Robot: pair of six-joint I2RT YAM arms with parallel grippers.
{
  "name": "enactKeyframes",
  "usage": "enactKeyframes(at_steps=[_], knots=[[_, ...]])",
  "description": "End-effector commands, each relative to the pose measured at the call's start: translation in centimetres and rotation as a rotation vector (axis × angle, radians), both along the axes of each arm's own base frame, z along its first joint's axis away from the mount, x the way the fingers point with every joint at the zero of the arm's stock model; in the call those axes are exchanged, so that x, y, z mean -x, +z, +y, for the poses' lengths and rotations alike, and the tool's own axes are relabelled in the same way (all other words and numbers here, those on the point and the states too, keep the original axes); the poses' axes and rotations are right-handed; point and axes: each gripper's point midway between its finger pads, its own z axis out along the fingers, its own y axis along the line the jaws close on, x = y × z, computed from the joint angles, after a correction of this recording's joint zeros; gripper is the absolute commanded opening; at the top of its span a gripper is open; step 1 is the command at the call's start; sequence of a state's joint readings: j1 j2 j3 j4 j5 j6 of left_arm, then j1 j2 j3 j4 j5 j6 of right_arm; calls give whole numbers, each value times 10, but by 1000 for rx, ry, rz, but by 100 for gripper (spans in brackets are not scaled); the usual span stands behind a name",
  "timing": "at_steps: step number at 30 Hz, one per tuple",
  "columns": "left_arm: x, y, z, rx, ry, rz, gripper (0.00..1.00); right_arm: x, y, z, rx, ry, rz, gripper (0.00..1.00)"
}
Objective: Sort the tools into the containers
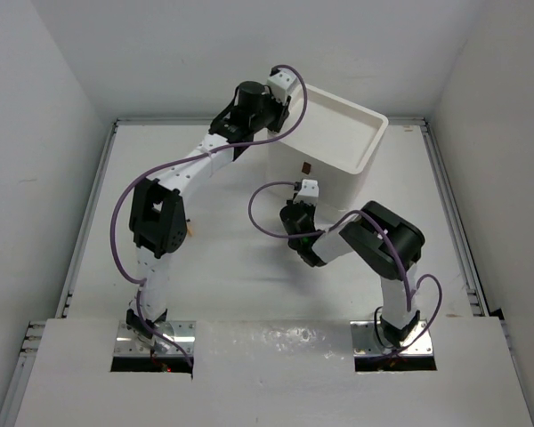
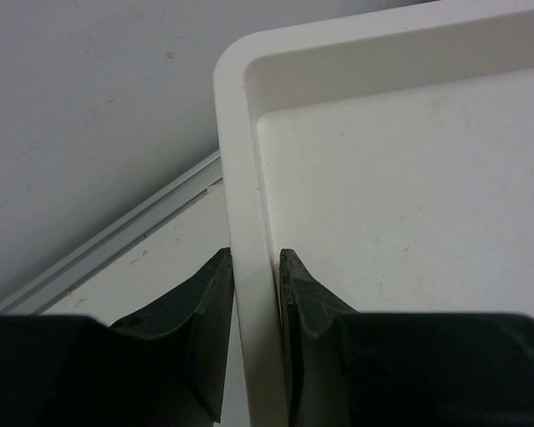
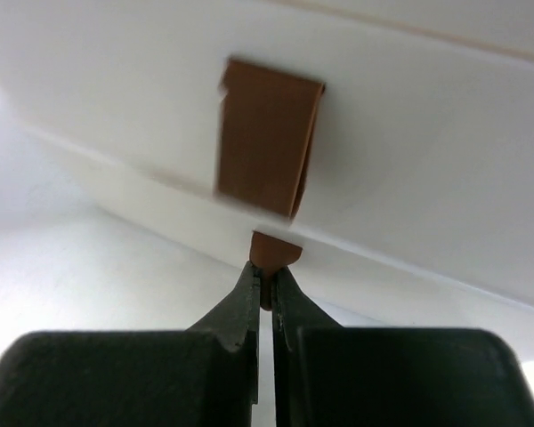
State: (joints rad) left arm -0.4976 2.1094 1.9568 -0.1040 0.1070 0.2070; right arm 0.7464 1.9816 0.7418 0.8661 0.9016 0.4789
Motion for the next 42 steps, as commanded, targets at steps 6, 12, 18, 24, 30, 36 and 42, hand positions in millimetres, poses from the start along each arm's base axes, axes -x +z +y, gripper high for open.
enactKeyframes(at_steps=[6, 12, 18, 24, 30, 36, 42], knots=[[7, -19, -1, -31, -14, 69, 0, 31, 38, 24, -169, 96, -95, 0], [6, -23, -1, -26, -6, 78, 0, 47, 25, 38, -83, 249, -39, 0], [6, -26, -3, -22, -1, 85, 0, 77, 27, 65, -71, 351, -24, 0], [6, -28, -1, -26, 7, 88, 0, 94, 41, 89, -168, 429, -26, 0], [10, -25, -2, -39, -20, 87, 10, 101, 37, 97, -47, 533, 35, 41], [27, 11, 6, -80, -72, 16, 86, 126, 48, 102, 55, 702, 31, 96], [56, 76, 38, -128, -54, -70, 100, 152, 60, 96, 119, 843, 101, 99]])
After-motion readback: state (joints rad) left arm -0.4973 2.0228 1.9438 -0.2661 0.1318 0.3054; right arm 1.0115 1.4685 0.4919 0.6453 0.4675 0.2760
